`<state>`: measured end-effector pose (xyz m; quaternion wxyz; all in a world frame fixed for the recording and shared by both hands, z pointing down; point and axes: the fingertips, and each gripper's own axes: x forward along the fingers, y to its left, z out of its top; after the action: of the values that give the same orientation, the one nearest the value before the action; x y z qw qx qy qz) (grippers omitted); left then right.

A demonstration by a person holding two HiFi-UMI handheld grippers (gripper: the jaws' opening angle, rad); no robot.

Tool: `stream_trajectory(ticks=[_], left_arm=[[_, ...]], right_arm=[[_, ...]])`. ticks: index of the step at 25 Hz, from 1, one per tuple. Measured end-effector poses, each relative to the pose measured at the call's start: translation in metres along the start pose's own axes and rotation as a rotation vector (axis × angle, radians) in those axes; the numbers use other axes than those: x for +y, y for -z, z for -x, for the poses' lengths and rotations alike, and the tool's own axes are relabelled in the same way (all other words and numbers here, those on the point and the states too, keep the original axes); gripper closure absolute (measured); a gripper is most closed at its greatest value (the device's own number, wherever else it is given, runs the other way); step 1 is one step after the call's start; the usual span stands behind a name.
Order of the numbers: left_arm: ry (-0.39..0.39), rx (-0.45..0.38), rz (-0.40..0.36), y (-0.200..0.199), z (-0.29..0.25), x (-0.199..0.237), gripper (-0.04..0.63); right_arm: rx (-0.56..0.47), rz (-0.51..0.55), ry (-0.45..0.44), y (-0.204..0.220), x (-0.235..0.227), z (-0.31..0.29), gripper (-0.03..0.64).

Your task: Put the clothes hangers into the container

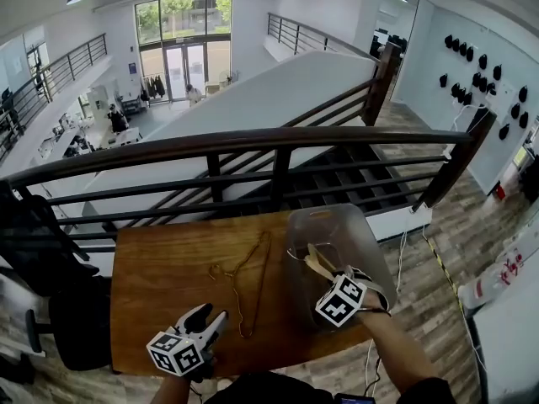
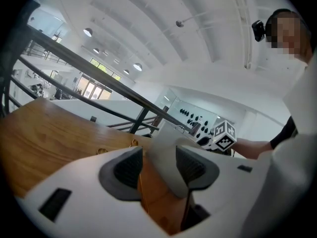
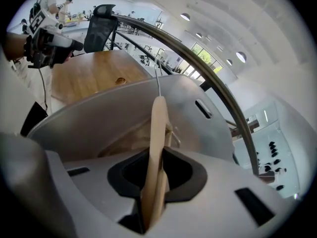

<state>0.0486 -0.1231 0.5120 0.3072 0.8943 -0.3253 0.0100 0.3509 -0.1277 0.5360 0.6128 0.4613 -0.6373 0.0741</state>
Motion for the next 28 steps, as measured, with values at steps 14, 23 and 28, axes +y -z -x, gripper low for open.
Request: stream_trajectory(ticks=[14, 23, 28], left_arm=[[-0.015, 0.008, -0.005, 0.001, 0.004, -0.004, 0.377], [-0.008, 0.000, -0.032, -0.005, 0.004, -0.005, 0.377], [-0.006, -0.014, -0.065, -0.010, 0.006, -0.007, 0.377]], right_arm=[[-0.075, 0.026, 0.063, -0.005, 0.000, 0.005, 0.448], [-0.152, -0.054, 0.079, -0.009, -0.002, 0.032, 0.425], [-0.230, -0.076, 0.128, -0.019, 0.003, 0.062, 0.425]])
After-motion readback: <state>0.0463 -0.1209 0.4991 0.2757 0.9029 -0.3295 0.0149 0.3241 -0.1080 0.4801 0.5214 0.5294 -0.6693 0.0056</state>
